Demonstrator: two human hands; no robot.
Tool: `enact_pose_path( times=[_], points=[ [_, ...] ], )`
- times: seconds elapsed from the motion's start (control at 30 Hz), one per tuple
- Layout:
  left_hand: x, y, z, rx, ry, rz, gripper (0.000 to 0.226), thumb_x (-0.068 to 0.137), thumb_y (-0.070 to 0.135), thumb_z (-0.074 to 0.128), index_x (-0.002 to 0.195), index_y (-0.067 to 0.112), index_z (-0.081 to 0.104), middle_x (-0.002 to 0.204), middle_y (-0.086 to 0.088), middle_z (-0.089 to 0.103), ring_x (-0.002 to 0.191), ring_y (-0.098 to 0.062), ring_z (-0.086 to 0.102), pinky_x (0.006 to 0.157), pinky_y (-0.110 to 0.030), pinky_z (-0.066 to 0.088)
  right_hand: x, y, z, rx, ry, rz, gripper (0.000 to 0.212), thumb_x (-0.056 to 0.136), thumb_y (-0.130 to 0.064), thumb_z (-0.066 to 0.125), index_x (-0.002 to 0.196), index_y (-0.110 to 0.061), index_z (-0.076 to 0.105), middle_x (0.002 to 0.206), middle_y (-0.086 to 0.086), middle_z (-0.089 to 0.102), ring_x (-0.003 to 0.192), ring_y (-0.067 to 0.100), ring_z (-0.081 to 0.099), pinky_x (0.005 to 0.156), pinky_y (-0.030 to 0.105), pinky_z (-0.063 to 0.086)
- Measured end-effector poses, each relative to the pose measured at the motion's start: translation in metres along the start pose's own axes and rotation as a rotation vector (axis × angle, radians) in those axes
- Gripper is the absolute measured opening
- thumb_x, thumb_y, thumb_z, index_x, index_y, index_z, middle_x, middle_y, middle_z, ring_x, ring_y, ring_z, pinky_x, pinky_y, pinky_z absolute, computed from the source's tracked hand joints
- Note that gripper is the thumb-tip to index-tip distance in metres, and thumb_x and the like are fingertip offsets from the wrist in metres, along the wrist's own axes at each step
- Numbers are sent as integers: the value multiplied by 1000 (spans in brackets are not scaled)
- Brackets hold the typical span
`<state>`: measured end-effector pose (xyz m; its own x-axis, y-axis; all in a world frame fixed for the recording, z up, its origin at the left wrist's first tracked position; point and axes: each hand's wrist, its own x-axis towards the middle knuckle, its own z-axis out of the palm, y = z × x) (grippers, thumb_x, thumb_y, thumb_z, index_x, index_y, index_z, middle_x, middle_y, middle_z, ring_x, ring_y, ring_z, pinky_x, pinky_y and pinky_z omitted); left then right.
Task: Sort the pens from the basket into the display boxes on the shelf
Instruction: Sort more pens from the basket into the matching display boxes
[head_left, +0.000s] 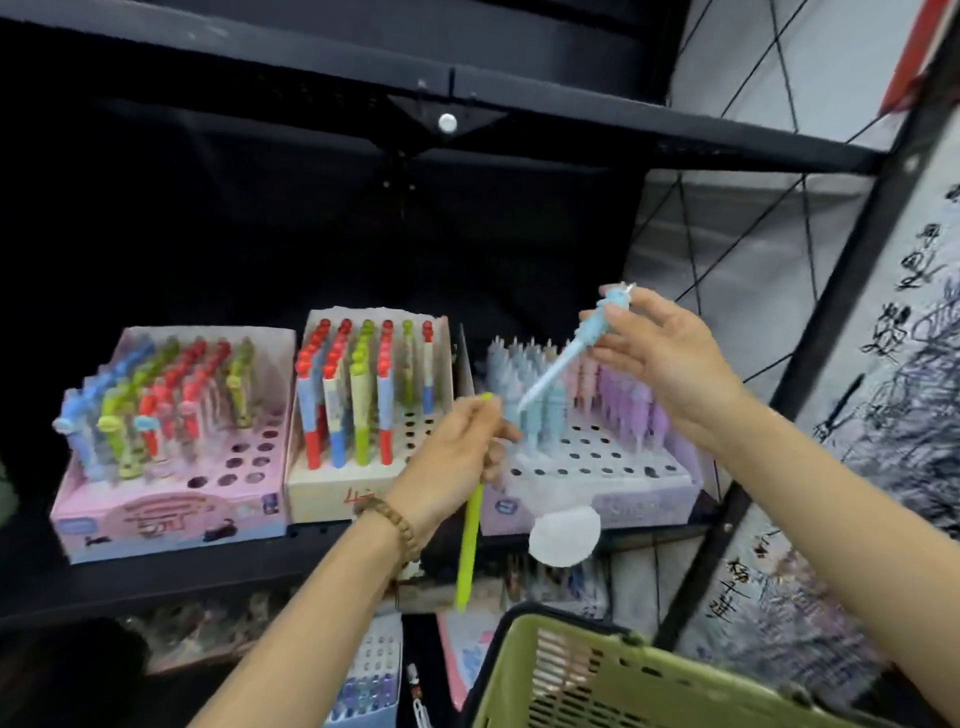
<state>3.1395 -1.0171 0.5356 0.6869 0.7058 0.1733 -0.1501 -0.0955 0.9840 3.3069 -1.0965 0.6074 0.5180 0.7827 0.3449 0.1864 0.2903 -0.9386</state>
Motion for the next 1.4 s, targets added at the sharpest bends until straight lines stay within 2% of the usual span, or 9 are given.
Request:
enact_pose_path(
  times=[0.13, 0.3, 0.5, 0.73, 0.87, 0.93, 1.13, 1.3, 1.4],
  points=[
    [14, -4, -11, -76, 136, 27, 19, 102, 16, 34, 100, 11, 53, 75, 4, 60, 57, -6, 45, 50, -15, 43, 14, 26, -20, -162, 3, -4, 26, 92, -8, 58, 116, -2, 57, 84, 7, 70, 73, 8, 69, 67, 18, 55],
    [20, -3, -25, -176, 137, 79, 25, 103, 29, 32, 103, 16, 53, 60, 8, 43, 46, -5, 33, 44, -17, 35, 18, 57, 1, -262, -144, 21, 14, 90, -7, 61, 103, -10, 60, 89, 14, 66, 74, 12, 64, 67, 18, 56],
    [22, -5, -27, -422, 204, 0, 22, 104, 18, 30, 94, 8, 47, 62, 0, 52, 46, -7, 40, 42, -18, 37, 22, 65, 12, -433, -215, 47, 30, 87, -18, 66, 114, -16, 53, 82, -5, 62, 66, 8, 67, 75, 20, 57],
    [9, -10, -38, -82, 124, 71, 22, 99, 33, 39, 100, 16, 54, 57, 11, 44, 44, -4, 33, 41, -15, 32, 23, 56, 28, -731, -418, 51, 23, 78, -18, 76, 89, -13, 57, 70, 4, 59, 67, 22, 65, 75, 39, 54],
    [2, -8, -45, -177, 167, 36, 20, 102, 20, 34, 100, 9, 50, 68, 2, 52, 49, -5, 38, 45, -16, 37, 27, 38, 34, -981, -268, -134, 26, 79, -39, 73, 92, -18, 68, 76, -5, 61, 63, 4, 52, 69, 29, 47],
    [-2, -5, -51, -87, 141, 104, 16, 100, 21, 40, 102, 9, 51, 70, 5, 62, 52, -5, 45, 49, -17, 43, 24, 23, 47, -792, -175, -214, 21, 83, -44, 67, 91, -24, 72, 76, -10, 64, 63, 1, 53, 63, 24, 46],
    [1, 13, -58, 95, 181, 231, 13, 92, 25, 55, 94, 12, 58, 66, 8, 68, 44, -3, 49, 43, -19, 42, 11, 11, 107, -229, -443, 87, 26, 91, -26, 61, 99, -4, 72, 85, 11, 69, 67, 14, 62, 77, 30, 56],
    [4, 14, -99, 582, 424, 542, 35, 85, 51, 48, 113, 31, 53, 109, 20, 60, 101, 10, 54, 83, -3, 41, 48, 0, 103, -123, -231, 29, 17, 94, -22, 57, 98, -9, 66, 90, 9, 72, 67, 9, 70, 66, 17, 57],
    [10, 5, -123, 918, 388, 497, 59, 84, 62, 35, 132, 31, 48, 134, 12, 48, 126, 4, 33, 106, -17, 25, 70, 10, 97, -277, -171, -64, 7, 93, -18, 59, 92, -11, 61, 84, 9, 71, 60, 6, 67, 63, 17, 56]
  ],
)
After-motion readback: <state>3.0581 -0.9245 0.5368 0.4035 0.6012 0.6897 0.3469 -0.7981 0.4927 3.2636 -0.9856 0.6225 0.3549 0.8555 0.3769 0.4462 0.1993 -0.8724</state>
